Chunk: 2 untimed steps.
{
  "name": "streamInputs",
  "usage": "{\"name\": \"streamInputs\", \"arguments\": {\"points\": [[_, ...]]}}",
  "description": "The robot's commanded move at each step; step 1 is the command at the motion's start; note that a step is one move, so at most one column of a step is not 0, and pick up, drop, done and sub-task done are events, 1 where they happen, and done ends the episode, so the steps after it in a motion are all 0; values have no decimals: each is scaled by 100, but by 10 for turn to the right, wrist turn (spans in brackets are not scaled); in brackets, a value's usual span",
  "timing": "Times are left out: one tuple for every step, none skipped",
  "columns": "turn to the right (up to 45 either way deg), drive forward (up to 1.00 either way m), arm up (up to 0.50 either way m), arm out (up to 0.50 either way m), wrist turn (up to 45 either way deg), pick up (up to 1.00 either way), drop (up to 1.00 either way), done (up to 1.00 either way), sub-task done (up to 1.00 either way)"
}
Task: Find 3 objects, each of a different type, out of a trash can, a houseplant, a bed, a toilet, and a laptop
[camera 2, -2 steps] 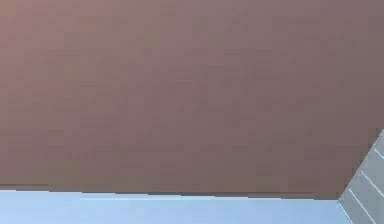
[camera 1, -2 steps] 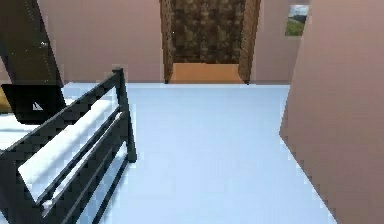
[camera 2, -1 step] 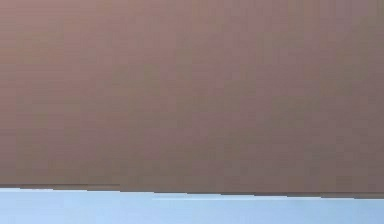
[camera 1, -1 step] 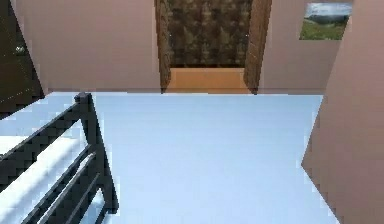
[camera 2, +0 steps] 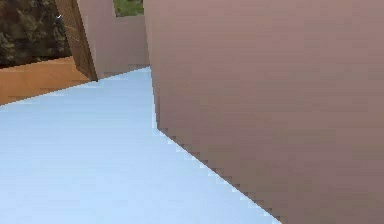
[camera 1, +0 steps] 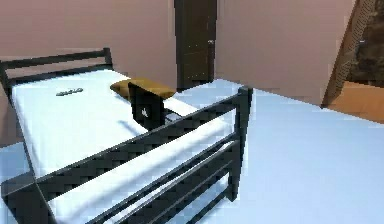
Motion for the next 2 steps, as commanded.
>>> {"name": "streamInputs", "arguments": {"points": [[0,0,0,0,0,0,0,0,100],[450,0,0,0,0,0,0,0,0]]}}
